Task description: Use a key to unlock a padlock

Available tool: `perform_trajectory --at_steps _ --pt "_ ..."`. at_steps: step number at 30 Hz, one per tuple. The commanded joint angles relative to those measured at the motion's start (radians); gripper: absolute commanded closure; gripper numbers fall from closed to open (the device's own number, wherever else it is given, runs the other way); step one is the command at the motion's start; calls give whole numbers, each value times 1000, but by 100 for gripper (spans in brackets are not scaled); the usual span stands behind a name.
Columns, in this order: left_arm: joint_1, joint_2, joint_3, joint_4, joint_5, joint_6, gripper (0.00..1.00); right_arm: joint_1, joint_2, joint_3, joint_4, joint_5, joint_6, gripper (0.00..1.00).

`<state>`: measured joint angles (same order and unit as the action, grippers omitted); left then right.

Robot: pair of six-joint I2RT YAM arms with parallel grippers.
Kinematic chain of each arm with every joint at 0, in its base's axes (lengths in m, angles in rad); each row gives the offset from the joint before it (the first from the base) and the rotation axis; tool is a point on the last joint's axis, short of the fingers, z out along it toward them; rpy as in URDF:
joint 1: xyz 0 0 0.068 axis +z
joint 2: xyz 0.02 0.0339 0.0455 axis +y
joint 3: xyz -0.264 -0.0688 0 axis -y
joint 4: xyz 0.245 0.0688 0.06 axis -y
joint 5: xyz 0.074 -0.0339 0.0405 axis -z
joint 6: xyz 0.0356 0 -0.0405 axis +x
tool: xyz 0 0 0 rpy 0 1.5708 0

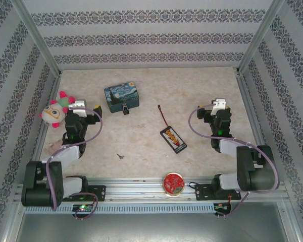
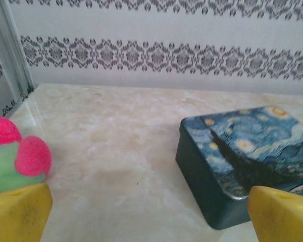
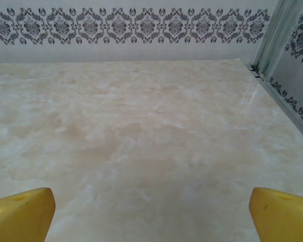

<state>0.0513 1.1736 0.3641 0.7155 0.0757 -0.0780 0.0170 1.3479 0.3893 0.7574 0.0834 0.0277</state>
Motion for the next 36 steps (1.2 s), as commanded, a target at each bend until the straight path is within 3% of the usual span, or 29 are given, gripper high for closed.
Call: perform_trajectory --at_steps 1,9,16,20,24,29,36 --pt "-13 -81 45 -199 41 -116 1 13 -72 17 -61 61 21 2" --pt "-68 -145 70 -383 94 -389 1 23 -214 82 -317 86 82 2" --pt "-332 -21 142 -438 -117 -460 1 74 -276 133 -523 106 121 2" --pt "-425 108 228 -470 -186 -463 1 93 -313 157 -638 126 165 2" --pt "-480 219 296 -475 -224 -492 0 101 -351 168 -713 120 212 2" --pt "-543 362 409 -521 -294 -500 8 110 -376 191 -776 99 252 2" --pt "-565 501 532 -631 -436 -569 14 131 -357 235 -812 79 259 2"
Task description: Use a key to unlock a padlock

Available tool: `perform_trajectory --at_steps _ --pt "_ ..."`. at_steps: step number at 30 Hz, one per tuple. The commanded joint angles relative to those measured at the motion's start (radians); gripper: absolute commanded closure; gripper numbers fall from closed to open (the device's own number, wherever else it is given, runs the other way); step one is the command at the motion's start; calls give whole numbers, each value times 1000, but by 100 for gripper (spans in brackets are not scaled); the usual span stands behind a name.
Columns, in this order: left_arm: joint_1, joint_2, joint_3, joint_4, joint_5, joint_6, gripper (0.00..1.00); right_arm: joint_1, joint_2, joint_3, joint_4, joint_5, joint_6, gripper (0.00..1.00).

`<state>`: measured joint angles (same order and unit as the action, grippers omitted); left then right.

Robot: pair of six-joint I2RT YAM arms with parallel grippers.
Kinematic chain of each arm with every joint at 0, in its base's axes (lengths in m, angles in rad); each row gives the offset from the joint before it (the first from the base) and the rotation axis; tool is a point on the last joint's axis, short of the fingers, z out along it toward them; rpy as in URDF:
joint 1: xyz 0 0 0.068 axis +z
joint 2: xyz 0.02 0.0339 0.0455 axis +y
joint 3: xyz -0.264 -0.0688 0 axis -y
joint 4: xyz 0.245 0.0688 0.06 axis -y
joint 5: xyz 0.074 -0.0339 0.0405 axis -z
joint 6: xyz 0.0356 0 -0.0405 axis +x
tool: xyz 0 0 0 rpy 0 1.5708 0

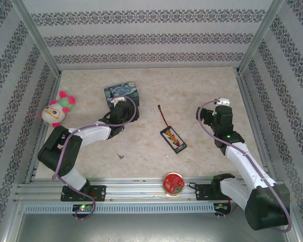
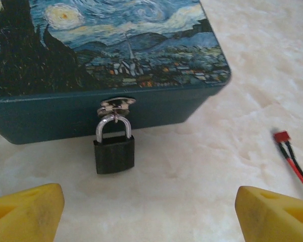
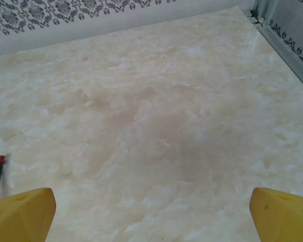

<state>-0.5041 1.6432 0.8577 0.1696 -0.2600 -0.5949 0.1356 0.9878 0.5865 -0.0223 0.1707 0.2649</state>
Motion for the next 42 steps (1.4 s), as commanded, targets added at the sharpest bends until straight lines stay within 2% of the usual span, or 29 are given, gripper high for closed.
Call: perform_trajectory --at_steps 1,12,25,37,42 --pt "-10 49 53 -101 -116 -61 15 13 9 42 -34 -9 22 2" --pt "-10 221 197 -179 -175 -49 31 19 15 61 -56 -54 28 2" --pt "-5 355 329 -221 -228 -23 33 22 12 52 -61 -71 22 2" --pt "15 409 360 -249 -234 -59 45 22 5 47 -56 -74 19 2" --pt "23 425 367 -253 -232 -64 46 22 17 47 -55 -82 22 2"
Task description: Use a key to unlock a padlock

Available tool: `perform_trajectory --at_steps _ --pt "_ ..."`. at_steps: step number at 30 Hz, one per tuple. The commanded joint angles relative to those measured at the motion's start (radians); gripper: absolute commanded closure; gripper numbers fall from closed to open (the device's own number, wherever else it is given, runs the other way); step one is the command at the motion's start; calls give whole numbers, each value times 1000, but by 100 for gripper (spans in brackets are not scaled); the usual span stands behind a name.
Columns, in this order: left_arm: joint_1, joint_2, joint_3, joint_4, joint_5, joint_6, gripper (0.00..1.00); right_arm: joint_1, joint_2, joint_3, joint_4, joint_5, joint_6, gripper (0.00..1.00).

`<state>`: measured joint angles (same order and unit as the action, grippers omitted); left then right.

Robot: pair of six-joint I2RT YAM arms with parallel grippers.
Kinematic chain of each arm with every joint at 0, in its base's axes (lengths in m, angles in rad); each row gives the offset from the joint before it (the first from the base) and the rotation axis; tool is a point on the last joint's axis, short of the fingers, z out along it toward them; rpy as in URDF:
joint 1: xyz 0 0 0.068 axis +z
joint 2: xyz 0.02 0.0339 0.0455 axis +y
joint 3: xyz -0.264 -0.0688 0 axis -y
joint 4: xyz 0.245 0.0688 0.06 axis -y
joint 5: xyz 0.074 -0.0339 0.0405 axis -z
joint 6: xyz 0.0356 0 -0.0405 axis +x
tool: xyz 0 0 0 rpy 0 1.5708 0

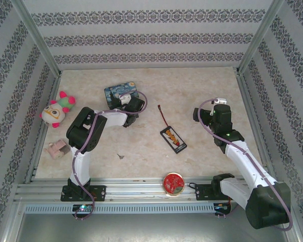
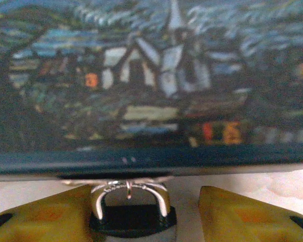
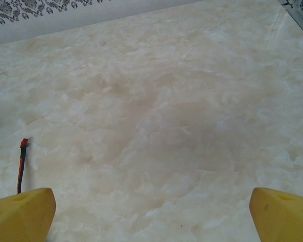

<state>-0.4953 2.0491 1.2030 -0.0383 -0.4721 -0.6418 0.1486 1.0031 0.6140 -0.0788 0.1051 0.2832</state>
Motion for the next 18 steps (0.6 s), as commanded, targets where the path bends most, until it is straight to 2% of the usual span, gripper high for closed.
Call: perform_trajectory --at_steps 1,7,12,18 --pt "16 20 21 -45 -20 -20 46 10 4 20 3 -19 3 2" --pt "21 22 18 -36 -20 -14 61 11 8 15 6 -21 7 2" --pt "20 11 4 -30 2 -2 81 14 3 10 4 -28 6 2" --pt "15 -37 -52 -9 67 -26 90 42 9 26 -34 -13 -4 2"
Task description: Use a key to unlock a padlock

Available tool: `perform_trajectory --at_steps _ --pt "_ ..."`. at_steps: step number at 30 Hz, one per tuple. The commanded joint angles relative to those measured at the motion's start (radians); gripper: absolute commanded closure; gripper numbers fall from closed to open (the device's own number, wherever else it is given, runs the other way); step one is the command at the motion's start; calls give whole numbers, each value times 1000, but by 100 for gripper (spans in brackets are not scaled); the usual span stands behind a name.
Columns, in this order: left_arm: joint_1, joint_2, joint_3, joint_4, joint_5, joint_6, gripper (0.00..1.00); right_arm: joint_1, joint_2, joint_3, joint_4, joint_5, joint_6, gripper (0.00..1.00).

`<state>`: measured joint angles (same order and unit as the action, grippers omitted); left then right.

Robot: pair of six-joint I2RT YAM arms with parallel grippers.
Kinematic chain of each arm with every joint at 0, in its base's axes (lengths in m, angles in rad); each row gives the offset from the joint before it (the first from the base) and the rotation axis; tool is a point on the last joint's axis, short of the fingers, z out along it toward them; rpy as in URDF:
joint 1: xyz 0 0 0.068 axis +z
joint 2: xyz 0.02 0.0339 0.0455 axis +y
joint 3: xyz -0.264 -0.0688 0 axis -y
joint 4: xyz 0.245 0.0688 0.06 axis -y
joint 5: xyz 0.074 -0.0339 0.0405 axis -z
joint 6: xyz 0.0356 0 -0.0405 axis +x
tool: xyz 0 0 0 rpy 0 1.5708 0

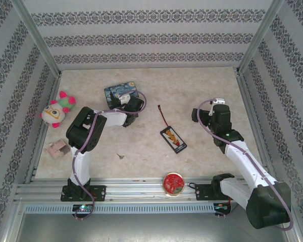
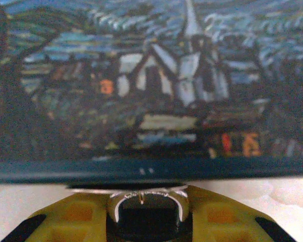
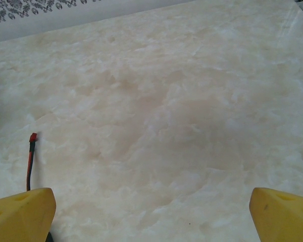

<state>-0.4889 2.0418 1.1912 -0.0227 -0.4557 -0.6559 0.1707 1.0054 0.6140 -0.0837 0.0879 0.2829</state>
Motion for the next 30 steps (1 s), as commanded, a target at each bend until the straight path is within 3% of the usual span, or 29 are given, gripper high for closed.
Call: perform_trajectory --at_steps 1,18,30 --pt "5 -36 -49 -25 53 -14 90 28 9 29 -38 13 -5 2" --pt "-159 -236 -252 -112 54 -131 90 242 22 92 -189 159 69 2" --pt "-218 -352 -358 -168 72 -191 84 307 53 121 -203 203 82 2"
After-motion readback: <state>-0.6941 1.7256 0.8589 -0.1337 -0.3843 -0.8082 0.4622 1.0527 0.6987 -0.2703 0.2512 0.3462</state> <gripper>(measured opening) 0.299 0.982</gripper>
